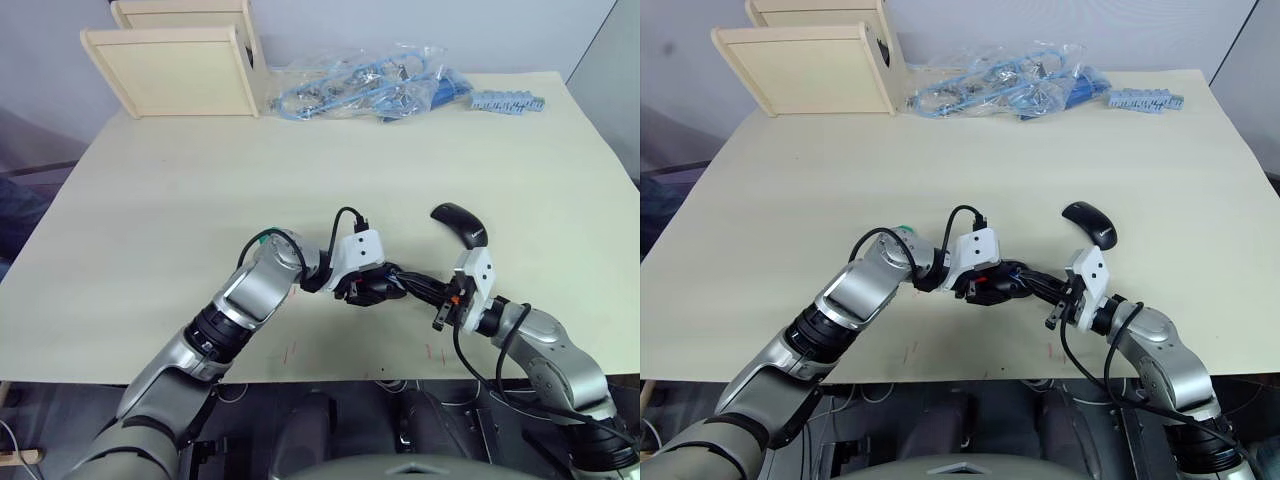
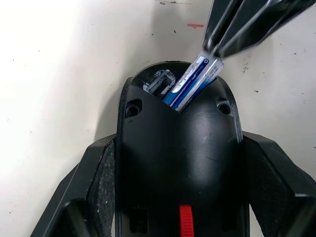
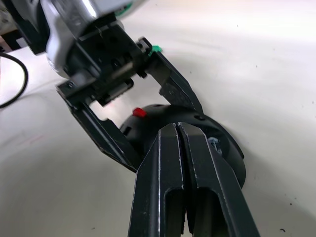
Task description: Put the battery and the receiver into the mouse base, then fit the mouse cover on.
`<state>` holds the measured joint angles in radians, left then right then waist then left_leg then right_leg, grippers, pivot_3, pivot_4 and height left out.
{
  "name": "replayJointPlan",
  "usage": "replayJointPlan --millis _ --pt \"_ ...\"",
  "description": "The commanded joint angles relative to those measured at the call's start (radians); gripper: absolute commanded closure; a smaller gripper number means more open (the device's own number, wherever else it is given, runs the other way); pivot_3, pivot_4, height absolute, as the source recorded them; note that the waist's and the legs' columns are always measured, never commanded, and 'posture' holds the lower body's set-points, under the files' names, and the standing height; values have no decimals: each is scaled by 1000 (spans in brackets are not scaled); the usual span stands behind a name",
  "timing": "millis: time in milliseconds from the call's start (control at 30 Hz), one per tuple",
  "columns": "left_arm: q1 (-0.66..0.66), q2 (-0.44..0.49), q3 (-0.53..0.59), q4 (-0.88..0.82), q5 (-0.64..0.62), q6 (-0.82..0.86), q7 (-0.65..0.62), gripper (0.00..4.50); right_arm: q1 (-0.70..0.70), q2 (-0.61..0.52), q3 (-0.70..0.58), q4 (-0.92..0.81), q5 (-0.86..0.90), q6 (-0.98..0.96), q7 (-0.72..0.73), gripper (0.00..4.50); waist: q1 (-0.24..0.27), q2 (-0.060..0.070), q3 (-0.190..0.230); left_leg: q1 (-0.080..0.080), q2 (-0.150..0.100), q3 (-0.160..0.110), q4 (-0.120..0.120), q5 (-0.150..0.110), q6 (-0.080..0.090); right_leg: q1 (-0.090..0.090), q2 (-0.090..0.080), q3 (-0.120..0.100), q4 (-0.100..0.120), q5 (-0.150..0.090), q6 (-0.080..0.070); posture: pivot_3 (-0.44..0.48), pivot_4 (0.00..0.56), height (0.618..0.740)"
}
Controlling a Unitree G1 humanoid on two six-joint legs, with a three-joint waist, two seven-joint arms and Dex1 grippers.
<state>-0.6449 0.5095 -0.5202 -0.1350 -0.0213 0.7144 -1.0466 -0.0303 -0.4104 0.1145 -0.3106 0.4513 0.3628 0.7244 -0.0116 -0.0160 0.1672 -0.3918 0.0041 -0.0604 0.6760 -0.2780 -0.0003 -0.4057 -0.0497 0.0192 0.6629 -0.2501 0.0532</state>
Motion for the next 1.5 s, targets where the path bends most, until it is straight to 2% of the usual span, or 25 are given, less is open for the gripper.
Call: replayJointPlan --millis 33,333,433,667,900,1067,1100,1133,1333,1367,1500 --pt "11 -5 -23 -1 -2 4 -5 1566 -13 16 27 35 -48 -50 -3 4450 0 0 0 0 0 0 0 0 0 0 0 0 0 0 0 0 150 740" --pt "9 -2 -21 4 -2 0 -7 1566 3 44 76 149 -124 -72 -14 4450 -2 1 -1 5 0 1 0 0 0 3 0 1 0 0 0 0 150 740" --pt "9 -5 -23 4 -2 1 -5 1566 8 38 100 186 -153 -69 -11 4450 -3 1 -1 11 0 2 -2 0 0 9 0 2 -1 0 0 0 150 740" --pt "13 -10 -29 -11 -2 15 1 1566 -6 24 158 262 -232 -36 -17 4450 -7 0 -11 13 1 2 -3 0 0 10 1 3 -1 0 0 0 150 740" --pt "14 -7 -30 -9 0 15 1 1566 -14 7 49 139 -80 -30 61 4450 -3 -1 -15 13 1 2 -4 0 0 10 1 3 -2 -1 -1 0 150 740" --pt "9 -3 -25 6 0 -10 -7 1566 25 -154 -101 15 47 -32 211 4450 0 2 -13 11 0 2 -4 0 0 10 1 3 -2 -1 -1 0 150 740" --pt "8 -2 -24 9 -1 -13 -10 1566 35 -186 -129 9 67 -26 232 3935 -1 2 -13 11 0 2 -4 0 0 9 1 3 -2 -1 0 0 150 740" --pt "7 0 -23 14 1 -19 -11 1566 55 -228 -155 3 74 -42 270 3655 -1 2 -13 11 0 2 -4 0 0 9 1 3 -2 -1 0 0 150 740" --pt "1 5 -15 38 1 -45 -19 1566 150 -344 -312 0 145 -95 411 414 -1 2 -13 11 1 2 -5 0 0 9 1 2 -2 -1 -1 0 150 740" --pt "0 6 -13 42 1 -49 -21 1566 167 -358 -343 0 159 -101 432 162 -1 2 -13 12 1 2 -4 0 0 9 1 3 -2 -1 -1 0 150 740" --pt "-1 12 -7 47 0 -58 -28 1566 208 -383 -407 -8 186 -108 474 162 -2 2 -12 12 1 2 -5 0 0 10 1 3 -2 -1 0 0 150 740"
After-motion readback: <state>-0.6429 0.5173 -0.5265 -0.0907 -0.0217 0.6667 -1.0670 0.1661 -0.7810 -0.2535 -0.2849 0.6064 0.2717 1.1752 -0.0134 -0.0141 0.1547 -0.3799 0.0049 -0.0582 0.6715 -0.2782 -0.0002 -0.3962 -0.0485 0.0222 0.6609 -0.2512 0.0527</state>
